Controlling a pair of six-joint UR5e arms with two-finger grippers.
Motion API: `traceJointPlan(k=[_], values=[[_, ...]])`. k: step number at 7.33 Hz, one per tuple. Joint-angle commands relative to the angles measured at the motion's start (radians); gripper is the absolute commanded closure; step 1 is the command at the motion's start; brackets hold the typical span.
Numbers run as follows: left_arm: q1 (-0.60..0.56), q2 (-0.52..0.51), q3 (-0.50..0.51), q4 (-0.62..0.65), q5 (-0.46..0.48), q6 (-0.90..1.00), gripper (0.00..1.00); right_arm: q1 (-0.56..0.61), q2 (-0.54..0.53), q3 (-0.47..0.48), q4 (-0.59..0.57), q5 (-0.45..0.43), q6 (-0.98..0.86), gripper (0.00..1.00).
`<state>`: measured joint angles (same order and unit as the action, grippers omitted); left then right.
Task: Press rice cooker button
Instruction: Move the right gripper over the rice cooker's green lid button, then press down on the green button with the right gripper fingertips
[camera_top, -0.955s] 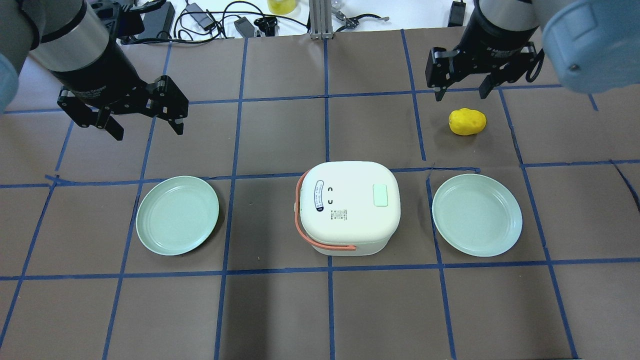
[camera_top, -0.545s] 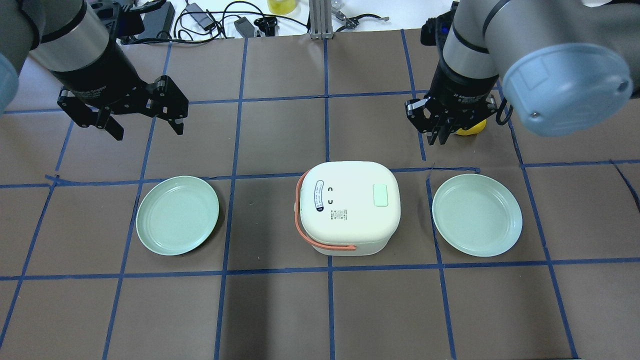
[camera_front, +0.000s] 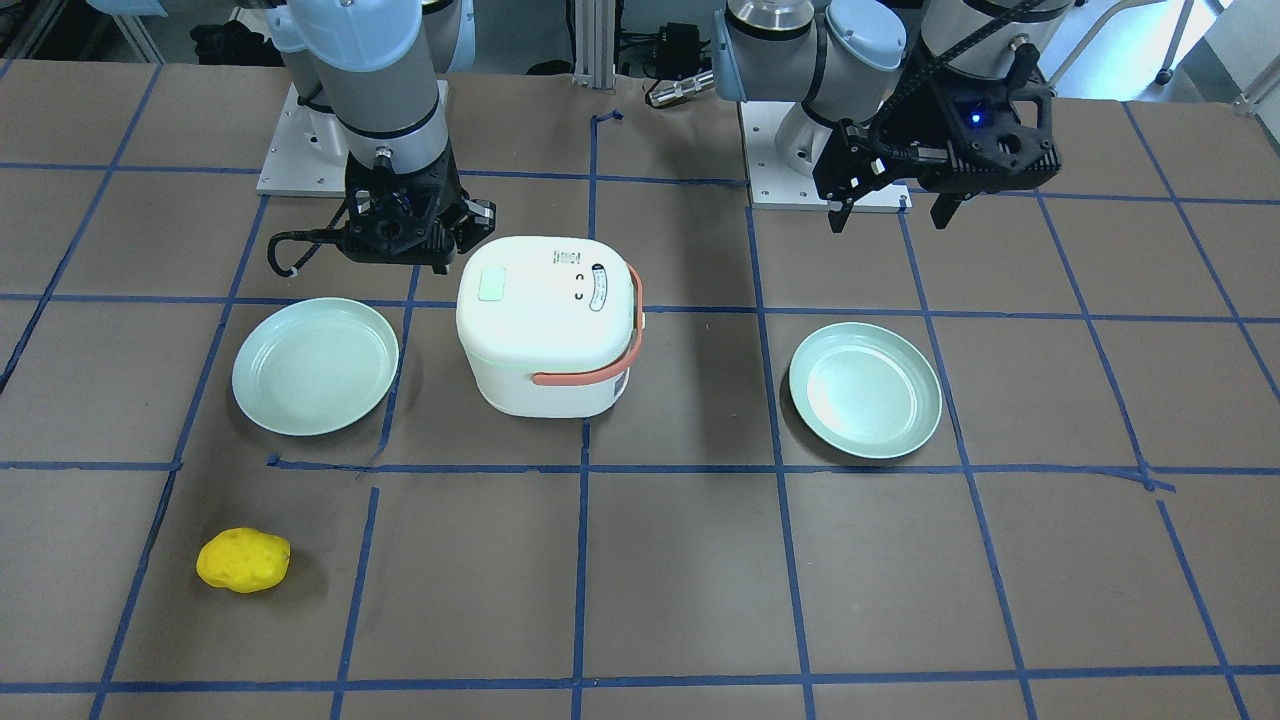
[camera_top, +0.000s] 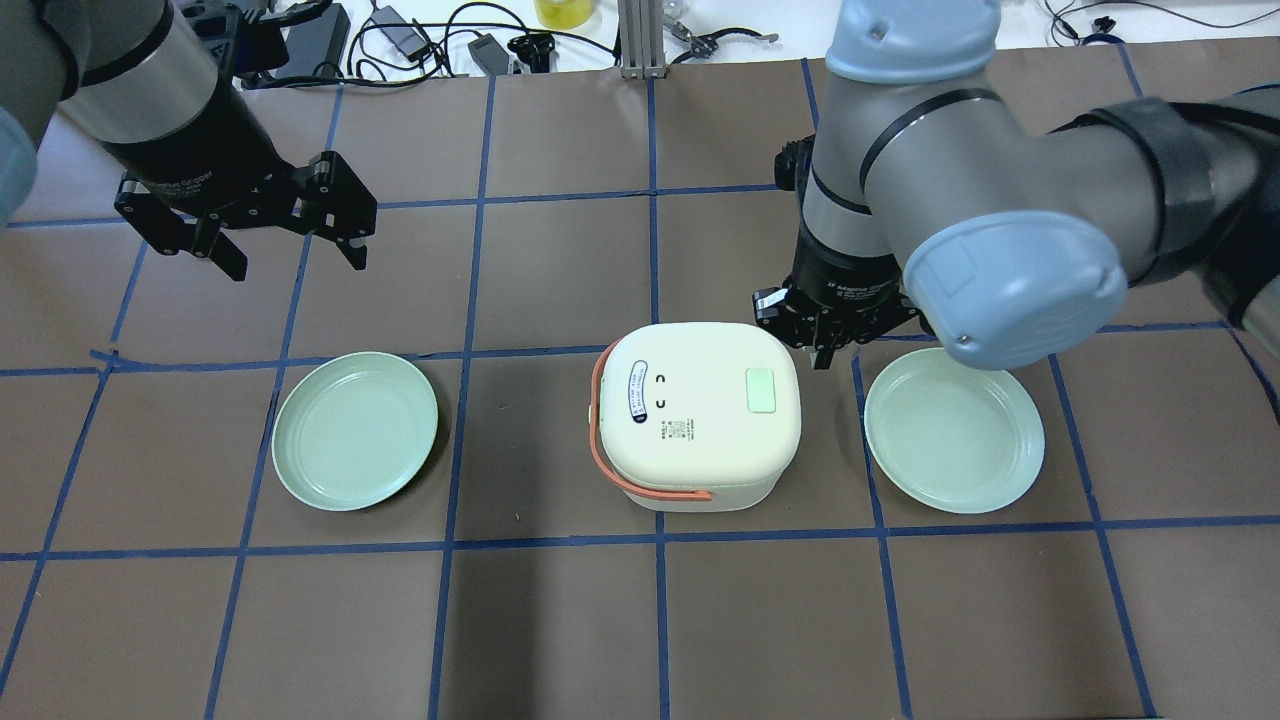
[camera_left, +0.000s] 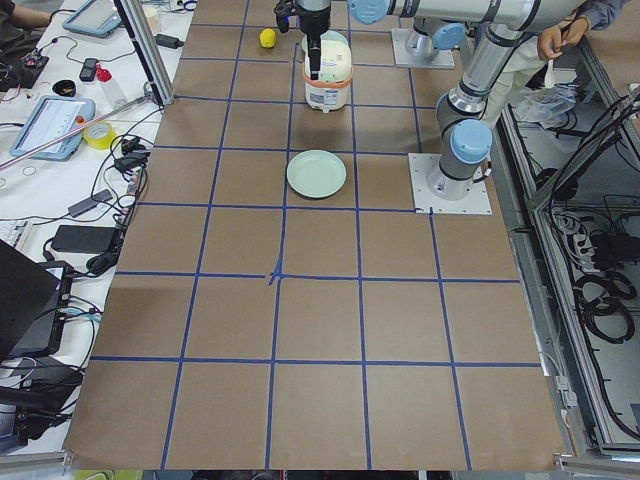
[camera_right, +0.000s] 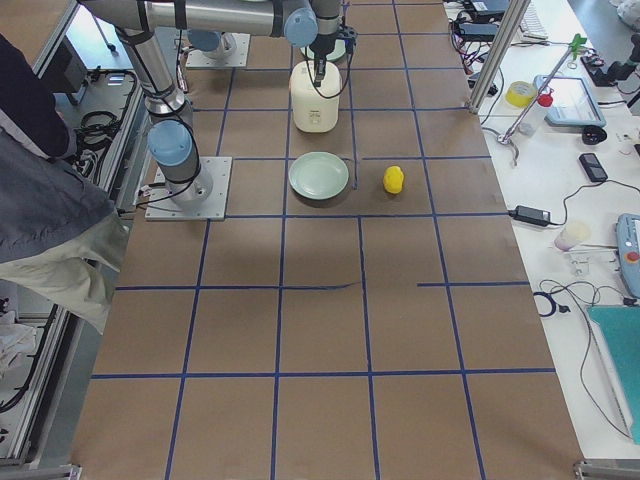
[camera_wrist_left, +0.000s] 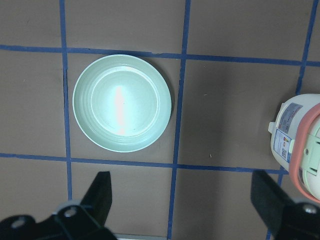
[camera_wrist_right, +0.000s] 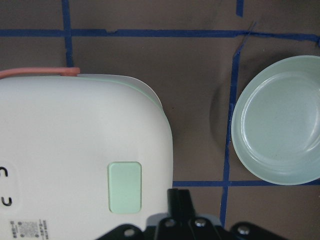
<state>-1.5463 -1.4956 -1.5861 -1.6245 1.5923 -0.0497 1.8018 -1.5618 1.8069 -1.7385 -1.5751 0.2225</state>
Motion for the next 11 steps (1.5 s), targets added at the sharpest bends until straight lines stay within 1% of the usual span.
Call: traceJointPlan(k=[1, 3, 4, 5, 7, 8, 9, 10, 11], values=[[0.0, 0.0, 0.0, 0.0, 0.0, -0.001, 0.0, 0.031, 0.002, 0.067, -0.108, 0.007, 0.06, 1.0], [0.0, 0.0, 0.0, 0.0, 0.0, -0.001, 0.0, 0.034, 0.017, 0.066, -0.13, 0.015, 0.072, 1.0], [0.0, 0.0, 0.0, 0.0, 0.0, -0.001, 0.0, 0.034, 0.026, 0.063, -0.139, 0.05, 0.08, 1.0], [0.0, 0.0, 0.0, 0.0, 0.0, -0.001, 0.0, 0.034, 0.032, 0.065, -0.169, 0.059, 0.081, 1.0], [0.0, 0.0, 0.0, 0.0, 0.0, 0.001, 0.0, 0.034, 0.036, 0.066, -0.177, 0.06, 0.081, 1.0], [0.0, 0.0, 0.0, 0.0, 0.0, 0.001, 0.0, 0.034, 0.036, 0.052, -0.174, 0.052, 0.081, 0.8], [0.0, 0.0, 0.0, 0.0, 0.0, 0.001, 0.0, 0.033, 0.028, 0.046, -0.174, 0.034, 0.08, 0.01], [0.0, 0.0, 0.0, 0.0, 0.0, 0.001, 0.0, 0.028, 0.025, 0.023, -0.161, 0.032, 0.078, 0.0], [0.0, 0.0, 0.0, 0.0, 0.0, -0.001, 0.0, 0.018, 0.026, -0.027, -0.11, 0.0, 0.071, 0.0]])
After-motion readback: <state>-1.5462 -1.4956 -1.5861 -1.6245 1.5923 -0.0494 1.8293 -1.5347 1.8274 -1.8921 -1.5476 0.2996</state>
